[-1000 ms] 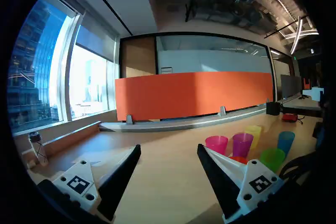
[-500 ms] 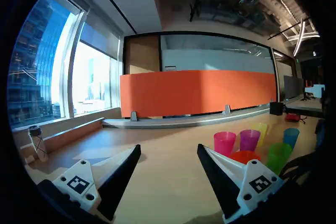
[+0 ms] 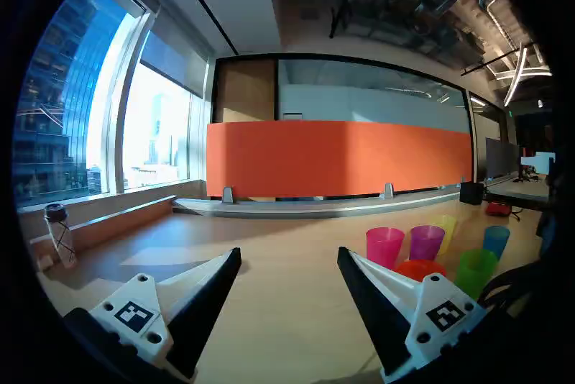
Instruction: Pour water
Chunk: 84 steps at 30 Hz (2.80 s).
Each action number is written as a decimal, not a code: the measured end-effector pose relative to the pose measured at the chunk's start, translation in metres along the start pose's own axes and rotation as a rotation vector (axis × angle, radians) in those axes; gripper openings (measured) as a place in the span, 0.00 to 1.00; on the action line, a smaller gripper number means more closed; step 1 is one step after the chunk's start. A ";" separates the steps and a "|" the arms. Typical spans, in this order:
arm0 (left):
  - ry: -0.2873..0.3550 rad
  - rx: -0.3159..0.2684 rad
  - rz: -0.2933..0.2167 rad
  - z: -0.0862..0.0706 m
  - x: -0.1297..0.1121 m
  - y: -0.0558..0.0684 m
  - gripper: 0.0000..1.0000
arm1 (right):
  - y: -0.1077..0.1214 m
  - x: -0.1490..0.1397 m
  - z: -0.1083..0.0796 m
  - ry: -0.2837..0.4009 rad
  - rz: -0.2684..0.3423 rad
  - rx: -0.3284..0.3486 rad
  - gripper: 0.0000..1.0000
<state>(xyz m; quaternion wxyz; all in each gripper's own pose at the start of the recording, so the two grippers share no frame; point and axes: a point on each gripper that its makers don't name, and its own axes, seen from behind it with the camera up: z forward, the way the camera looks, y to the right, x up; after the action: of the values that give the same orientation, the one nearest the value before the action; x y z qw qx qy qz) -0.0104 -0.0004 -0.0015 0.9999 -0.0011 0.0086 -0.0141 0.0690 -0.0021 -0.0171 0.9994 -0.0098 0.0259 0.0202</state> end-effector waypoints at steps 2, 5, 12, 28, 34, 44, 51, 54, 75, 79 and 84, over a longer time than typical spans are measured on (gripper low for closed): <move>0.000 -0.004 0.001 0.000 0.000 0.001 1.00 | 0.000 0.000 0.000 0.001 -0.001 0.000 0.99; -0.001 -0.004 0.001 0.001 0.000 0.001 1.00 | 0.000 0.001 0.000 0.000 -0.001 0.000 0.99; -0.002 0.002 0.000 0.001 -0.001 0.000 1.00 | -0.001 0.004 -0.003 0.008 -0.003 0.001 0.99; -0.002 0.002 0.000 0.000 -0.001 -0.001 1.00 | 0.005 0.004 -0.004 0.049 -0.033 -0.006 0.99; -0.002 0.003 0.000 0.000 0.000 -0.001 1.00 | -0.006 -0.005 0.002 0.056 -0.039 0.016 0.99; -0.002 0.003 0.001 0.000 0.000 -0.001 1.00 | -0.012 -0.036 0.007 0.039 -0.033 0.025 0.99; -0.002 0.003 0.001 0.000 0.001 -0.001 1.00 | -0.003 -0.054 0.009 0.016 -0.025 0.009 0.99; -0.002 0.003 0.001 0.000 0.001 -0.001 1.00 | 0.001 -0.059 0.009 0.009 -0.016 0.005 0.99; -0.002 0.003 0.001 0.000 0.000 0.000 1.00 | 0.007 -0.076 0.008 -0.037 -0.021 0.000 0.99; -0.002 0.003 0.001 0.000 0.000 -0.001 1.00 | 0.004 -0.076 0.008 -0.038 -0.021 0.004 0.99; -0.002 0.002 0.001 0.000 0.000 0.000 1.00 | 0.004 -0.077 0.009 -0.038 -0.021 0.002 0.99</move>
<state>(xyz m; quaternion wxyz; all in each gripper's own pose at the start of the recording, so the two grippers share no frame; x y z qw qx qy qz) -0.0102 -0.0008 -0.0015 0.9999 0.0001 0.0074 -0.0138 -0.0074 -0.0014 -0.0045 0.9999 -0.0085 0.0066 0.0099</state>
